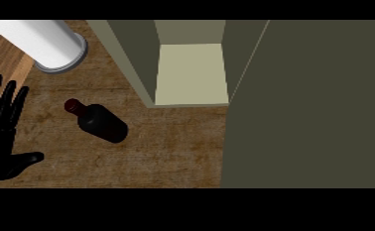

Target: Pick up the wine, place it into the cabinet and close the cabinet

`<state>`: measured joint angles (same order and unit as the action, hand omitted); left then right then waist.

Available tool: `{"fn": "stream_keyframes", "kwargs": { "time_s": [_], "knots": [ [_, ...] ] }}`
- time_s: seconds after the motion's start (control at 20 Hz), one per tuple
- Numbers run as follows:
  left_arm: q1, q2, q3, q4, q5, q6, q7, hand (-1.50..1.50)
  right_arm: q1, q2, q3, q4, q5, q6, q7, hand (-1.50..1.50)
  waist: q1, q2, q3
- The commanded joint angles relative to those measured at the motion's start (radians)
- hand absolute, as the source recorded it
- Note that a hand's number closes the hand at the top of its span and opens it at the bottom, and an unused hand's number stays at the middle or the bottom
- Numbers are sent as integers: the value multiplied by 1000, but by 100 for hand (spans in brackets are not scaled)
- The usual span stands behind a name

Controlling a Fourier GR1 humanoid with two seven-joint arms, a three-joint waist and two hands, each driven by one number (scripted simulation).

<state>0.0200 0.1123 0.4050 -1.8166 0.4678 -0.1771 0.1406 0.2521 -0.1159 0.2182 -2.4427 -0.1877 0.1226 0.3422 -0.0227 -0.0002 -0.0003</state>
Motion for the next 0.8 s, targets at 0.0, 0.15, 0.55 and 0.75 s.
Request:
{"fn": "stream_keyframes", "kwargs": {
  "time_s": [0.0,0.15,0.55,0.75],
  "knots": [
    [-79,-7,19,161,-121,47,-137,-150,66,-13,-41,-150,-131,20,26,-150,-6,2,0],
    [-59,-19,-1,274,-151,-1,-222,-150,62,3,-2,-163,-94,10,42,-150,1,1,-1],
    [-77,-5,-1,506,-156,-87,-351,-150,161,8,-7,-201,-122,56,1,-150,-5,-1,-1],
    [-107,17,-8,640,-185,-122,-425,-150,117,-10,-70,-131,-178,92,-15,-150,6,1,0]
  ]
}}
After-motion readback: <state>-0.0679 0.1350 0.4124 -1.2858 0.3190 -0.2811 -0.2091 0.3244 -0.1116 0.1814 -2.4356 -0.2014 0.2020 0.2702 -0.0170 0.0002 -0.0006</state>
